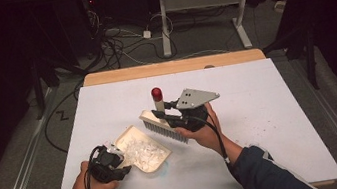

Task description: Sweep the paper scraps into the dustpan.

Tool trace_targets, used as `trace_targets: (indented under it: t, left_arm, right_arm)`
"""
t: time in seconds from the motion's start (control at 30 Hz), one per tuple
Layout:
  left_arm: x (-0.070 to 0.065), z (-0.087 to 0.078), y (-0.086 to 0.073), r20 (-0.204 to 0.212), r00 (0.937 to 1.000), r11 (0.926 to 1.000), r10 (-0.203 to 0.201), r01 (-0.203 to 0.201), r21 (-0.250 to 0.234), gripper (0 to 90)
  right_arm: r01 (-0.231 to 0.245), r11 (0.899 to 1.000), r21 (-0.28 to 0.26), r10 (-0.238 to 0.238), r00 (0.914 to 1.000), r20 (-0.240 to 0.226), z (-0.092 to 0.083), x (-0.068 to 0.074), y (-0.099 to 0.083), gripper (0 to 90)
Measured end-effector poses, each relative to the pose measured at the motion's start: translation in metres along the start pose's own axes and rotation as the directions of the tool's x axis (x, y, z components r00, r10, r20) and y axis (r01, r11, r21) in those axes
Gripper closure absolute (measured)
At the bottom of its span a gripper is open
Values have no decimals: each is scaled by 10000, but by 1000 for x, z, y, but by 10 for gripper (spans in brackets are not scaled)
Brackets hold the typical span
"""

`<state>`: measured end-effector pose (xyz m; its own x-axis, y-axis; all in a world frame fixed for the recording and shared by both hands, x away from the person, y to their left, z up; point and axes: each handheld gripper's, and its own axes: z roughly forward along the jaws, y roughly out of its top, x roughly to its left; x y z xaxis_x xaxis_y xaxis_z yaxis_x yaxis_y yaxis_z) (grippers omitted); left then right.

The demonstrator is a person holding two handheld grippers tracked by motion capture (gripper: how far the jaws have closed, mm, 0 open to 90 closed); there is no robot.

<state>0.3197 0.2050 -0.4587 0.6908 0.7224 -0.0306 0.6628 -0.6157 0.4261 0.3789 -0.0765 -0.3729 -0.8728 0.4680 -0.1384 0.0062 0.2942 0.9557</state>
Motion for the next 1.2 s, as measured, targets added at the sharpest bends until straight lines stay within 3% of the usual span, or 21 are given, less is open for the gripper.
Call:
trace_targets:
  t: [0.43, 0.83, 1.03, 1.2]
  left_arm:
    - [2, -2, 0, -85, 9999, 9998, -116, 115, -134, 633]
    - [3, -2, 0, -192, 9996, 9997, -223, 220, -131, 633]
    - [1, 0, 2, -306, 9992, 9997, -241, 237, -109, 633]
    - [0, -1, 2, -362, 9991, 9997, -233, 230, -91, 633]
  right_arm:
    - [-374, 9992, 130, 364, 9969, 692, -46, -19, -4, 706]
    - [-368, 9973, 641, 304, 9946, 994, -71, -25, -17, 705]
    - [-515, 9947, 888, 437, 9951, 882, -68, -21, -26, 705]
    - [-202, 9944, 1035, 166, 9992, 352, -57, -4, -27, 705]
